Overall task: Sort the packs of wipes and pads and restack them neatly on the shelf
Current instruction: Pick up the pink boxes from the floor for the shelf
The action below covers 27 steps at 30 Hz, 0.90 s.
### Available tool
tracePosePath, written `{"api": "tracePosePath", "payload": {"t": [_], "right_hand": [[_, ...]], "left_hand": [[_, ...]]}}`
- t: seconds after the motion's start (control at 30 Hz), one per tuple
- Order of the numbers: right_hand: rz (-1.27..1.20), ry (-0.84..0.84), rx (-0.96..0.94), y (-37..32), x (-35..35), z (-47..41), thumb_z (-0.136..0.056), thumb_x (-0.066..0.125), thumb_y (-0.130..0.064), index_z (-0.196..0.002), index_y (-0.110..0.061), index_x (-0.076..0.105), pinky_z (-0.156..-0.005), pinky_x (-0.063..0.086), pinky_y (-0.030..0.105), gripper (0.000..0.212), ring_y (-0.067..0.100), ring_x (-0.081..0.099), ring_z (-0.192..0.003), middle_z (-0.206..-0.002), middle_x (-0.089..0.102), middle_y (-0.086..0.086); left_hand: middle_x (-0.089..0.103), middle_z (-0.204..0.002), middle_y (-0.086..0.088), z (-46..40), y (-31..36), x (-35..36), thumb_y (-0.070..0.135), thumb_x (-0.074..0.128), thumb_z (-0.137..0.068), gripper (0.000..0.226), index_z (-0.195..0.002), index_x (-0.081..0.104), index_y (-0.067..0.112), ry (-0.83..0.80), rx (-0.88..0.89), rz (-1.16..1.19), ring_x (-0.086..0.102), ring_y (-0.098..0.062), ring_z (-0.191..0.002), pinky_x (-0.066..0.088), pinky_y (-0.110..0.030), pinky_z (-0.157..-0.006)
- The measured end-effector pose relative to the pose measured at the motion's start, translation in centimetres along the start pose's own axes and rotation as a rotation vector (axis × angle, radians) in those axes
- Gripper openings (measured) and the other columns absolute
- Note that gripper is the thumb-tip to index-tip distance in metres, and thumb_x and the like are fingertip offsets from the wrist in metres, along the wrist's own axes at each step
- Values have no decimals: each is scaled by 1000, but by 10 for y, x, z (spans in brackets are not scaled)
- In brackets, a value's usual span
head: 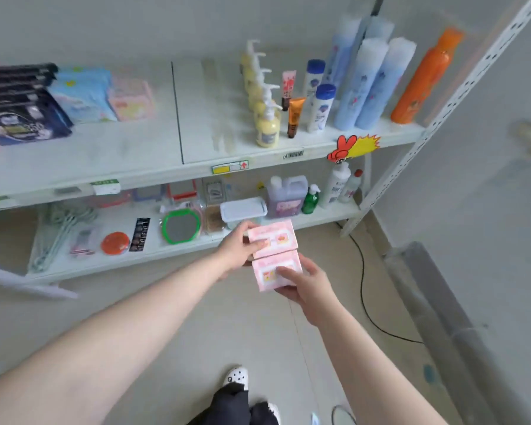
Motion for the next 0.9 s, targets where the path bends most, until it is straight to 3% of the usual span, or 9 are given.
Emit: {"api": "tracePosePath", "payload": {"t": [0.13, 0.23, 0.33, 0.43, 0.6, 0.73, 0.8, 0.9], "right_hand": [[40, -86, -85, -48, 41, 19, -84, 69, -4, -128, -13, 59, -75, 60, 32, 46, 23, 71, -94, -113, 70, 11], [51, -120, -89, -63, 71, 29, -83, 73, -8, -129, -14, 57, -83, 59, 36, 50, 22, 71, -94, -115, 69, 11], [97, -181, -102, -72, 101, 33, -86, 70, -8, -126, -11, 60, -86, 58, 37, 41, 21, 67, -95, -120, 67, 13], [107, -236, -91, -75, 136, 32, -87, 66, -7, -125, -11, 61, -84, 59, 37, 38, 23, 60, -97, -120, 64, 17], [111, -268, -67, -82, 202, 8, -90, 64, -7, -128, -8, 59, -82, 60, 35, 39, 26, 64, -98, -119, 65, 16], [115, -302, -55, -96, 265, -19, -92, 62, -7, -126, -2, 59, -82, 59, 34, 34, 27, 65, -100, -107, 68, 13], [106, -308, -55, -104, 295, -36, -92, 63, -8, -126, -1, 59, -82, 59, 33, 35, 27, 65, -102, -110, 68, 15], [116, -282, -53, -115, 330, -55, -90, 65, -9, -125, -2, 60, -82, 59, 33, 36, 28, 65, -98, -111, 67, 19]], "left_hand": [[63, -108, -9, 30, 46, -46, 19, 63, -92, 22, -109, 50, 24, 100, 40, 60, 63, -29, -95, 52, -50, -87], [63, -110, -10, 49, 60, -74, 21, 60, -93, 23, -113, 49, 24, 125, 16, 151, 64, -30, -96, 51, -56, -87], [65, -104, -3, 58, 62, -101, 20, 59, -93, 25, -117, 50, 23, 141, 1, 212, 64, -25, -96, 54, -47, -84], [63, -92, 3, 61, 58, -135, 17, 56, -95, 24, -117, 50, 22, 154, -17, 257, 62, -15, -81, 54, -33, -70], [63, -100, -6, 43, 45, -205, 20, 56, -95, 22, -117, 52, 21, 184, -49, 286, 63, -23, -84, 56, -41, -78], [66, -108, -12, 20, 42, -277, 24, 65, -91, 48, -132, 44, 10, 281, -92, 293, 66, -26, -86, 58, -40, -69], [67, -111, -17, 5, 43, -312, 27, 69, -87, 52, -127, 49, 0, 320, -112, 291, 68, -27, -87, 59, -38, -66], [69, -107, -18, -18, 45, -352, 29, 73, -83, 48, -116, 56, -3, 357, -131, 289, 70, -31, -91, 59, -45, -75]]}}
Point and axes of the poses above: each hand's wrist, its own z-axis away from the middle knuckle, its own x-axis out of the palm, y = z × x, the point moved 10 cm from there along -z, towards the middle knuckle
